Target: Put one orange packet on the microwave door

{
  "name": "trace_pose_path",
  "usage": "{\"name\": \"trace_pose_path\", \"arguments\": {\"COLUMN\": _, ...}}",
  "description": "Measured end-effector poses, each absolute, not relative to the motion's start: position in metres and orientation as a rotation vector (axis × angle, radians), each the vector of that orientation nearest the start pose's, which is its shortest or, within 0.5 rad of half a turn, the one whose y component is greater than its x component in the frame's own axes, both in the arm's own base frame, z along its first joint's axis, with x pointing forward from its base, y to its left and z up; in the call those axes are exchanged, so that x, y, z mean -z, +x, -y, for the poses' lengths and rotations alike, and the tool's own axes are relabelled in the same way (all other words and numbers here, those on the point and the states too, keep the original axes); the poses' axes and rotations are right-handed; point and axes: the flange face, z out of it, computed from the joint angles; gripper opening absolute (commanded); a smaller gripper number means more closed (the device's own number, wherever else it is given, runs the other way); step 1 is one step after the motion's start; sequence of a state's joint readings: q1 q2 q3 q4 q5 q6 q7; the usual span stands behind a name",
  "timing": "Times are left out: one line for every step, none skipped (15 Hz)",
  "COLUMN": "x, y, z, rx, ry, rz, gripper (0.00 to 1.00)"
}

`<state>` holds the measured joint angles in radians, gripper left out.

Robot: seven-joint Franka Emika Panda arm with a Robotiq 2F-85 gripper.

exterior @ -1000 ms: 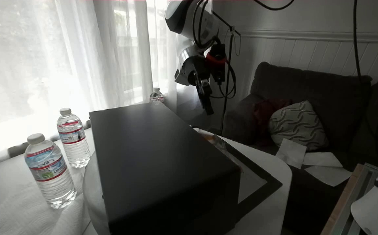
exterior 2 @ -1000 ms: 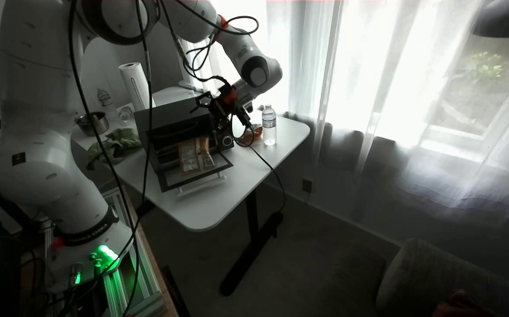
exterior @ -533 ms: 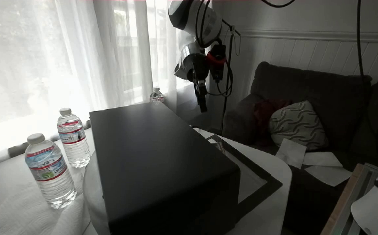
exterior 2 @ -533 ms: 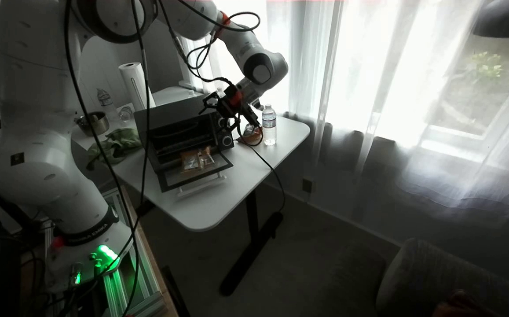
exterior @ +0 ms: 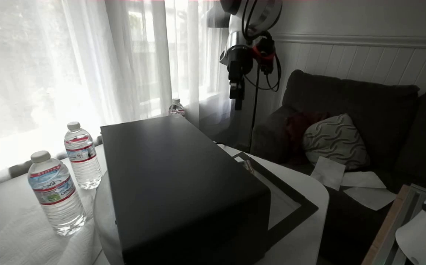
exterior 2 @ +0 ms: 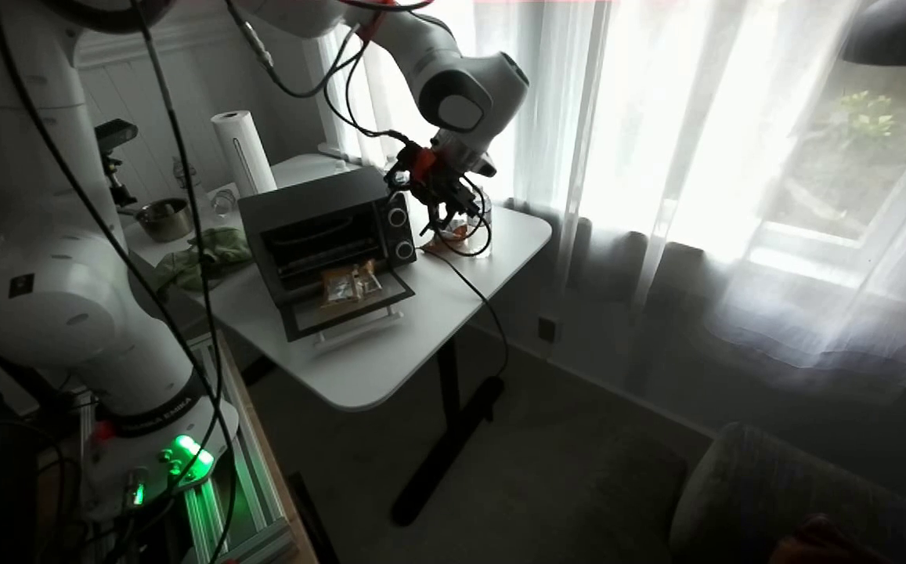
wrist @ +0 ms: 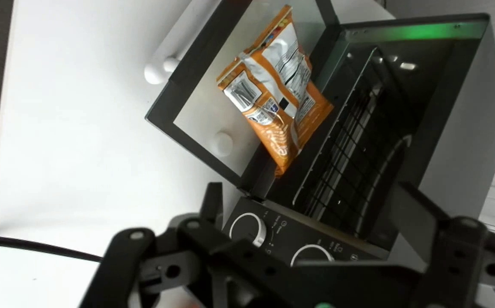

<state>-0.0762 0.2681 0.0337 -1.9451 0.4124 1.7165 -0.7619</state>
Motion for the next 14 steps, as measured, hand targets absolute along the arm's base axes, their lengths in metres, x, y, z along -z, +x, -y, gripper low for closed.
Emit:
{"name": "trace_pose_path", "arguments": {"x": -0.330, "y": 0.547, "z": -0.013, "rx": -0.363, "ry": -2.503, "rz": 0.662, "gripper": 1.00}}
{"name": "trace_pose_path", "arguments": {"x": -0.337, "y": 0.541, "z": -0.013, "rx": -0.330, "ry": -2.542, "rz": 0.623, "gripper": 1.00}}
{"name": "trace_pose_path", "arguments": {"x": -0.343, "y": 0.535, "z": -0.013, "rx": -0.293, "ry": -2.580, "rz": 0.586, "gripper": 1.00}}
{"name": "trace_pose_path", "arguments": {"x": -0.350, "y": 0.529, "z": -0.012, "rx": -0.255, "ry": -2.618, "rz": 0.548, "gripper": 1.00}}
{"name": "trace_pose_path", "arguments": {"x": -0.356, "y": 0.522, "z": -0.010, "rx": -0.220, "ry": -2.651, "rz": 0.507, "gripper": 1.00}}
{"name": "trace_pose_path", "arguments": {"x": -0.362, "y": 0.514, "z": -0.006, "rx": -0.184, "ry": -2.681, "rz": 0.461, "gripper": 1.00}}
{"name": "trace_pose_path", "arguments": {"x": -0.368, "y": 0.505, "z": 0.000, "rx": -0.152, "ry": -2.708, "rz": 0.410, "gripper": 1.00}}
{"name": "trace_pose_path", "arguments": {"x": -0.374, "y": 0.494, "z": 0.009, "rx": -0.120, "ry": -2.734, "rz": 0.356, "gripper": 1.00}}
{"name": "trace_pose_path", "arguments": {"x": -0.379, "y": 0.482, "z": 0.020, "rx": -0.088, "ry": -2.757, "rz": 0.300, "gripper": 1.00}}
{"name": "trace_pose_path", "arguments": {"x": -0.384, "y": 0.470, "z": 0.031, "rx": -0.059, "ry": -2.776, "rz": 0.240, "gripper": 1.00}}
{"name": "trace_pose_path", "arguments": {"x": -0.388, "y": 0.458, "z": 0.042, "rx": -0.028, "ry": -2.793, "rz": 0.182, "gripper": 1.00}}
{"name": "trace_pose_path", "arguments": {"x": -0.392, "y": 0.447, "z": 0.054, "rx": 0.002, "ry": -2.809, "rz": 0.125, "gripper": 1.00}}
{"name": "trace_pose_path", "arguments": {"x": -0.396, "y": 0.436, "z": 0.065, "rx": 0.037, "ry": -2.828, "rz": 0.065, "gripper": 1.00}}
{"name": "trace_pose_path", "arguments": {"x": -0.400, "y": 0.426, "z": 0.075, "rx": 0.072, "ry": -2.846, "rz": 0.009, "gripper": 1.00}}
